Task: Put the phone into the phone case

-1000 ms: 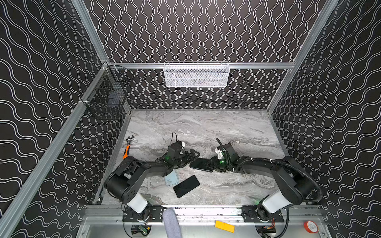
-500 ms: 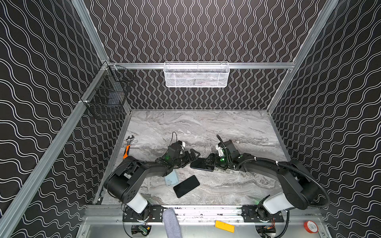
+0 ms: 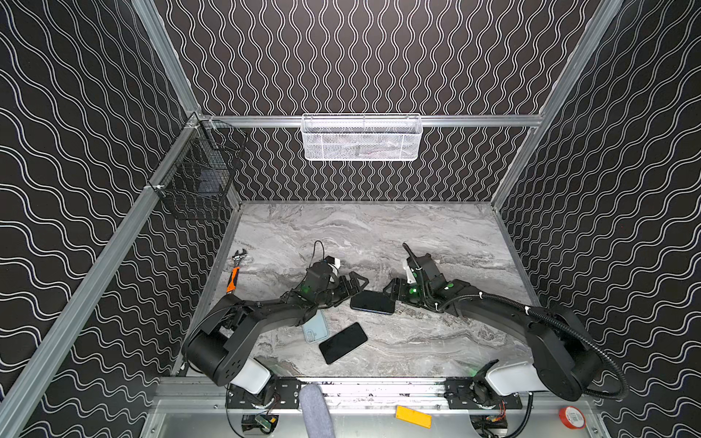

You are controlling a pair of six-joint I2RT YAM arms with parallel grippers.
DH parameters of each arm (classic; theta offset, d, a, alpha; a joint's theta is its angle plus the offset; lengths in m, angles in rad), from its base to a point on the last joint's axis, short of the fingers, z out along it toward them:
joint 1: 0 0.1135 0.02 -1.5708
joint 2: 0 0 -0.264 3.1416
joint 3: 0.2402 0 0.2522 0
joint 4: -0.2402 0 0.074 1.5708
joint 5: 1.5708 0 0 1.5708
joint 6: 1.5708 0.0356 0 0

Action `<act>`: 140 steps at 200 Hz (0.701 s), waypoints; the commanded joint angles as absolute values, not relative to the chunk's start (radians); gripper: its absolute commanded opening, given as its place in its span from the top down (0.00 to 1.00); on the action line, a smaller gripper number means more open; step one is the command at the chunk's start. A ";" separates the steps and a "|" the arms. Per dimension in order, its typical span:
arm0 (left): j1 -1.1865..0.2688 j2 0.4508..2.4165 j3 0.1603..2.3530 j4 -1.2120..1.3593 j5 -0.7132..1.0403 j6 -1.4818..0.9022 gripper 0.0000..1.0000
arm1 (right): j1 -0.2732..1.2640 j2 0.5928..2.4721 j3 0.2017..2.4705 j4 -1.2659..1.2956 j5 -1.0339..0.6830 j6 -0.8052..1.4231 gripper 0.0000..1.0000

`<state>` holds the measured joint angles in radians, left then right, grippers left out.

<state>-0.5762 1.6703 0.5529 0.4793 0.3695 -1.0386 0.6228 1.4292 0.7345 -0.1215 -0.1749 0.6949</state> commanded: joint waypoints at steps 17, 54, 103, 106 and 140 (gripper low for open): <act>-0.577 1.673 0.566 0.438 0.380 -0.999 0.02 | 0.624 1.442 0.714 -0.151 -0.136 0.683 0.36; -0.576 1.701 0.565 0.481 0.397 -1.018 0.02 | 0.626 1.477 0.710 -0.131 -0.145 0.676 0.36; -0.576 1.680 0.558 0.482 0.417 -1.031 0.02 | 0.631 1.509 0.726 -0.109 -0.152 0.674 0.33; -0.576 1.676 0.556 0.481 0.417 -1.031 0.02 | 0.632 1.511 0.726 -0.108 -0.153 0.673 0.33; -0.596 1.655 0.560 0.460 0.421 -1.031 0.02 | 0.632 1.523 0.723 -0.091 -0.156 0.683 0.32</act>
<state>-0.5823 1.6611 0.5541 0.4515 0.4072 -1.0248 0.6315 1.5173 0.7185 -0.1276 -0.1524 0.6804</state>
